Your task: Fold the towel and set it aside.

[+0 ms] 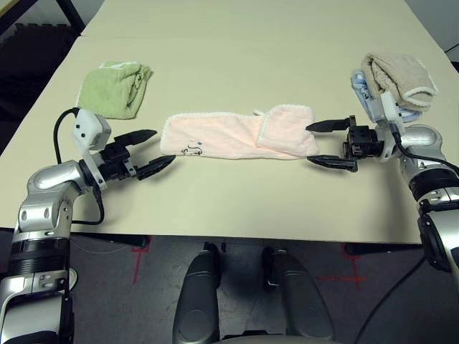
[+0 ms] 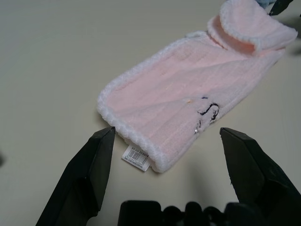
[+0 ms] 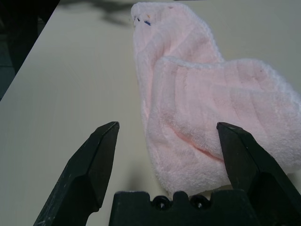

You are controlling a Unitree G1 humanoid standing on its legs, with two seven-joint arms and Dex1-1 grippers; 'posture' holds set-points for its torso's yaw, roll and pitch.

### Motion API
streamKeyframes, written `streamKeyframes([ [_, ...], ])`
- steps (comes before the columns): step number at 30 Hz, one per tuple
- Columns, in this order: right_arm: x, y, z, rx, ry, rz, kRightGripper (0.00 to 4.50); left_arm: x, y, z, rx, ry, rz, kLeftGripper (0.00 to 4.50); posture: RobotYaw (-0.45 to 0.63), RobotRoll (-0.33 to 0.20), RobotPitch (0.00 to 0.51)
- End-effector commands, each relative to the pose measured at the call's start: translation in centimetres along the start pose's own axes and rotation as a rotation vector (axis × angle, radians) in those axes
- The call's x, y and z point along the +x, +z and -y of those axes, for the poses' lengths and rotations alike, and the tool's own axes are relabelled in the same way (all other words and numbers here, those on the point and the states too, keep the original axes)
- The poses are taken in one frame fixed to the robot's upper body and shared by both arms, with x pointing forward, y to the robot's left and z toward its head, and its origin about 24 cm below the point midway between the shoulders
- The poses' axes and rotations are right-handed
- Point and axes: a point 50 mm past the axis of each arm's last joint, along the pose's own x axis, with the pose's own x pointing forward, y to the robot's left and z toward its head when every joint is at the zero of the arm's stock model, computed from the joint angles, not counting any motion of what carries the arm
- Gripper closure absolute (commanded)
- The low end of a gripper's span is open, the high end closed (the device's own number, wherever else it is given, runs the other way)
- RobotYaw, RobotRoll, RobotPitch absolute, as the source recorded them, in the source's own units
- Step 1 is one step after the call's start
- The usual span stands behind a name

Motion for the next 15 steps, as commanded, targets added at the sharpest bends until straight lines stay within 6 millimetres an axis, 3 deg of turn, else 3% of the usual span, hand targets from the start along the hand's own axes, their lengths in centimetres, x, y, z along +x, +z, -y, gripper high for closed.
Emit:
streamKeyframes([
  [1,0.1,-0.4,-0.4,0.004,0.015,0.001,0.01,-0.8,1.3,0.5,-0.21,-0.039,0.005,0.0,0.06,0.0,0.232],
  [7,0.1,-0.4,-0.3,0.002,0.009,0.0,0.01,-0.4,2.6,1.8,-0.525,-0.118,0.027,0.0,0.06,0.0,0.226],
  [15,-0.1,-0.3,-0.2,-0.006,0.0,-0.007,0.01,0.6,1.1,2.6,-0.814,-0.032,0.008,0.0,0.05,0.0,0.22],
])
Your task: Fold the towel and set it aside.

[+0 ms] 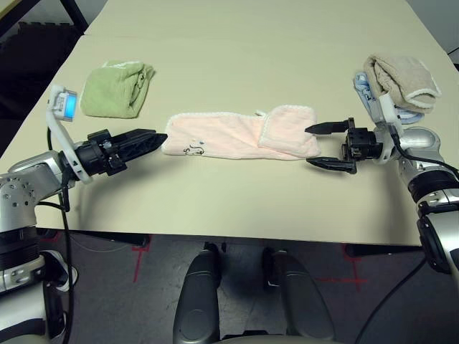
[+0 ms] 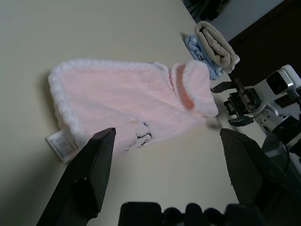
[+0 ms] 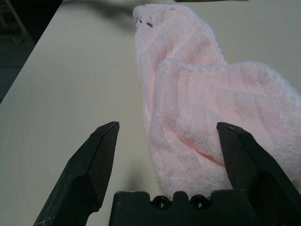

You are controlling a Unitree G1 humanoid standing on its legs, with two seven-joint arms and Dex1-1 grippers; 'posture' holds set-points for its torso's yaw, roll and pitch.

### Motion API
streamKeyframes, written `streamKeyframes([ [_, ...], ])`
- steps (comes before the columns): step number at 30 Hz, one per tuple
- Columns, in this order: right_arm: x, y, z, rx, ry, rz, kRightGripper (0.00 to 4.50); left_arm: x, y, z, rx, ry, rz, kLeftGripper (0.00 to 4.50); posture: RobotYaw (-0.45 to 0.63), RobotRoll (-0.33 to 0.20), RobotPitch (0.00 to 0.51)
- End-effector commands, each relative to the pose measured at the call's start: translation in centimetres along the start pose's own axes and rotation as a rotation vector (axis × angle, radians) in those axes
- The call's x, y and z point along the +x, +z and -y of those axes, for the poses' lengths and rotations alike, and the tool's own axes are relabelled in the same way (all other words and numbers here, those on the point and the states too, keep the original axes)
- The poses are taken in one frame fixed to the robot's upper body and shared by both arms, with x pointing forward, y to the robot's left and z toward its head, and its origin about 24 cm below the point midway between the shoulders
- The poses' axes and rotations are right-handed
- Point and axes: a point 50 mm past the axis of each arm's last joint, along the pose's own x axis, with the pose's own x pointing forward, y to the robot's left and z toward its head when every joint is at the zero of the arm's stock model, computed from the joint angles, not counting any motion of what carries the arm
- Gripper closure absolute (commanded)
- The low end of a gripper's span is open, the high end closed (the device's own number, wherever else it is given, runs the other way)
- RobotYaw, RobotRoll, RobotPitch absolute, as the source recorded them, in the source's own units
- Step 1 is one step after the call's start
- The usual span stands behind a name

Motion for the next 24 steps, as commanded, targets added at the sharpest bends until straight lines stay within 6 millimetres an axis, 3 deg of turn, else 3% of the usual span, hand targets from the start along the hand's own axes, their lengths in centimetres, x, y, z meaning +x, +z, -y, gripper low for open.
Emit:
streamKeyframes([
  [1,-0.3,-0.2,-0.1,-0.006,-0.003,-0.012,0.01,-0.3,-0.4,-0.1,-0.108,0.053,0.008,0.0,0.05,0.0,0.219],
  [14,-0.3,-0.5,-0.3,-0.004,-0.001,-0.017,0.01,-0.7,-2.0,-0.1,-0.29,0.083,-0.048,0.0,0.05,0.0,0.214],
  [24,-0.1,-0.3,-0.2,-0.009,-0.006,-0.011,0.01,0.4,-2.8,-1.3,-0.368,0.192,0.0,0.0,0.05,0.0,0.218],
])
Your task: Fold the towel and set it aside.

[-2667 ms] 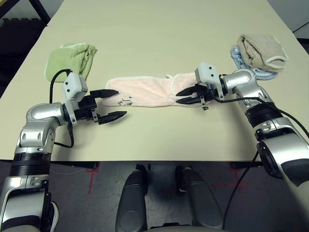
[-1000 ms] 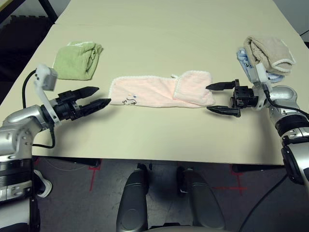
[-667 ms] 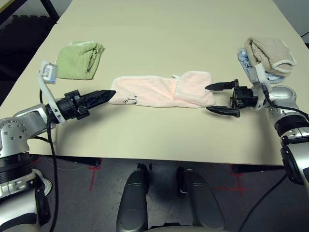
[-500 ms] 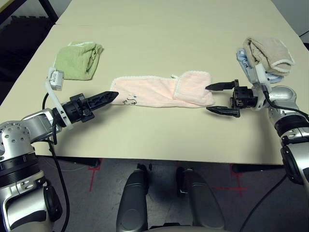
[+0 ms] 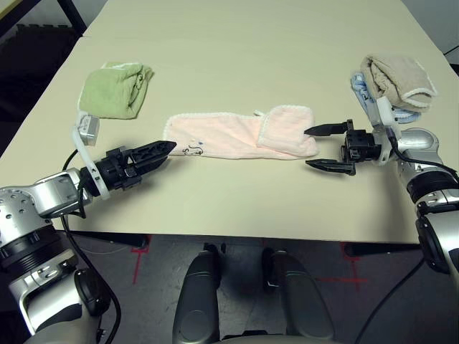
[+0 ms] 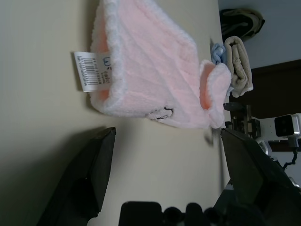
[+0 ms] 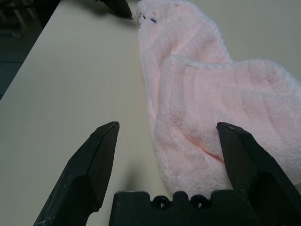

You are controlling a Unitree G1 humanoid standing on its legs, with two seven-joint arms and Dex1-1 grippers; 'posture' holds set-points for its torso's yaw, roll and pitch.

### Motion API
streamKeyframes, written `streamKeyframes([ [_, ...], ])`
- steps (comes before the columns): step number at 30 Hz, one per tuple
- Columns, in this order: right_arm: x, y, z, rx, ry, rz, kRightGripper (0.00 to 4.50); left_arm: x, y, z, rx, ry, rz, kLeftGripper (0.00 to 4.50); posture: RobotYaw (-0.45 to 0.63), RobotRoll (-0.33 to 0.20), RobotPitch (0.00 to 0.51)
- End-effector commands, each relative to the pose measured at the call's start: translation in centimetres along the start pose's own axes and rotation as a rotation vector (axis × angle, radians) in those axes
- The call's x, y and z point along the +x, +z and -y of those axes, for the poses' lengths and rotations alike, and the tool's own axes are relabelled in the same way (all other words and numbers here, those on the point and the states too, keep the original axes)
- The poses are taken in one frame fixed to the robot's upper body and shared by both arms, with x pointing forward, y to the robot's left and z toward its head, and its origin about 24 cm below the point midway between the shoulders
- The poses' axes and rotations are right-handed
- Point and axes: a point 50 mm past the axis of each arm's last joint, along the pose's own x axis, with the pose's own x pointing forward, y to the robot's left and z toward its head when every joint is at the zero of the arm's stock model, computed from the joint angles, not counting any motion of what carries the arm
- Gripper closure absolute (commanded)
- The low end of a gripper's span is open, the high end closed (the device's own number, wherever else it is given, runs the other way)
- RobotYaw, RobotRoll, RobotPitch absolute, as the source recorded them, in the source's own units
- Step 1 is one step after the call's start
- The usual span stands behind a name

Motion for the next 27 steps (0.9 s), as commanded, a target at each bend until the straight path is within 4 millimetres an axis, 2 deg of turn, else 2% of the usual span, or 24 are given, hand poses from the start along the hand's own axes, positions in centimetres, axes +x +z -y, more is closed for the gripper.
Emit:
streamKeyframes([
  [1,-0.4,-0.1,0.0,0.001,-0.016,0.002,0.01,0.1,-0.2,-0.7,-0.031,0.056,0.011,0.0,0.05,0.0,0.218],
  [7,-0.3,0.3,0.3,0.025,-0.041,0.059,0.01,0.8,-0.1,-0.7,-0.044,0.061,0.037,0.0,0.05,0.0,0.218],
  [25,-0.3,0.5,0.4,0.008,-0.024,0.03,0.01,2.5,0.3,-1.0,-0.063,0.059,0.063,0.0,0.04,0.0,0.219],
  [27,-0.3,0.4,0.4,0.007,-0.022,0.027,0.0,2.6,0.4,-1.1,-0.062,0.067,0.078,0.37,0.04,0.0,0.219],
])
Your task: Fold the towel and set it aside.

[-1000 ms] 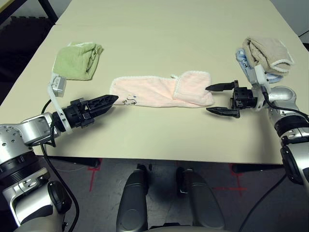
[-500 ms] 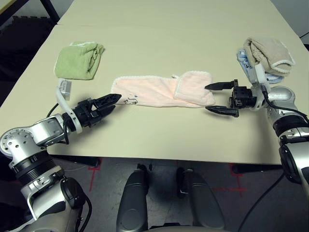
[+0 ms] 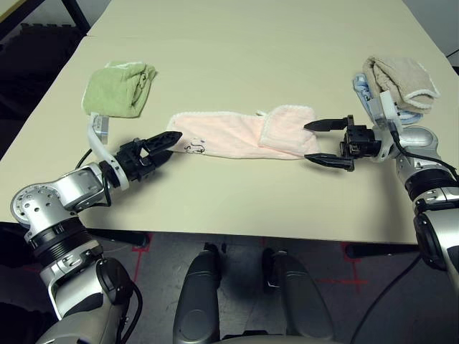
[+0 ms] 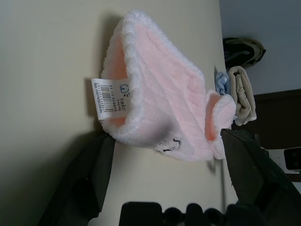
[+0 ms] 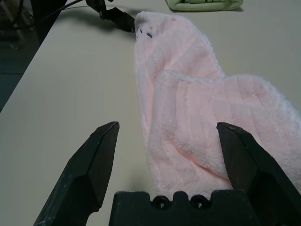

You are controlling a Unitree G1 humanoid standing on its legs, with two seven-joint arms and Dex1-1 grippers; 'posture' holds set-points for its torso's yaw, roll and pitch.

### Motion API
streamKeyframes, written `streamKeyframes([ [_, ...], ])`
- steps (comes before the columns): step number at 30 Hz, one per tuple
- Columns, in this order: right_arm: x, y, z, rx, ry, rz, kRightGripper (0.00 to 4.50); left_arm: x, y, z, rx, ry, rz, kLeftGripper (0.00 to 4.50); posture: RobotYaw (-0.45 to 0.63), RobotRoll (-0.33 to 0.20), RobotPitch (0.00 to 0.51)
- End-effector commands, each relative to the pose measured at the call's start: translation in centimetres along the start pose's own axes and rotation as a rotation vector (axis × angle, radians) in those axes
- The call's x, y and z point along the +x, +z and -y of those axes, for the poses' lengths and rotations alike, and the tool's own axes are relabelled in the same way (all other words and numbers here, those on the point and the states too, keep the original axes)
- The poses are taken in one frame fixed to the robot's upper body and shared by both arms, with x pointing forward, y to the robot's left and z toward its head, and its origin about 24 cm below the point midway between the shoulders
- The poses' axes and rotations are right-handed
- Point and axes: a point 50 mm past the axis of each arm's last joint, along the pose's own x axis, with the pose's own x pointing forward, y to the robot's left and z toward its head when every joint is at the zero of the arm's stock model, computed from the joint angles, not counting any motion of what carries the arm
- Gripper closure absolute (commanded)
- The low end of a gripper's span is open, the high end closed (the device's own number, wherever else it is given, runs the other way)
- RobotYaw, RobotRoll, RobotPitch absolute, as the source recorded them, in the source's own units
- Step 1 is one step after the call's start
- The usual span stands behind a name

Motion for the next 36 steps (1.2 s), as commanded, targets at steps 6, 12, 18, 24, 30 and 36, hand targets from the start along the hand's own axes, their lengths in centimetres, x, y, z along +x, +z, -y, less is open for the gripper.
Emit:
streamKeyframes([
  [6,-0.2,-0.1,-0.1,-0.009,0.008,-0.017,0.0,0.3,-0.3,-1.2,-0.019,0.068,0.022,2.49,0.04,0.0,0.218],
  [12,-0.1,-0.2,-0.2,-0.006,0.011,-0.019,0.0,0.1,0.0,-1.5,-0.015,0.089,0.069,4.45,0.04,0.0,0.217],
  [18,-0.2,-0.2,-0.2,0.003,0.009,-0.021,0.0,-0.6,0.2,-1.3,0.001,0.088,0.082,4.45,0.05,0.0,0.213],
  [24,-0.2,-0.3,-0.3,0.014,0.011,-0.011,0.0,-2.8,1.2,-1.0,0.053,0.093,0.102,4.45,0.05,0.0,0.203],
  [30,-0.4,-0.2,-0.3,0.028,0.002,0.007,0.0,-3.8,2.4,-0.2,0.09,0.077,0.138,4.45,0.05,0.0,0.199],
  [36,-0.1,-0.4,-0.5,0.028,0.014,0.015,0.0,-3.6,3.5,1.9,0.158,0.01,0.13,4.45,0.05,0.0,0.193],
])
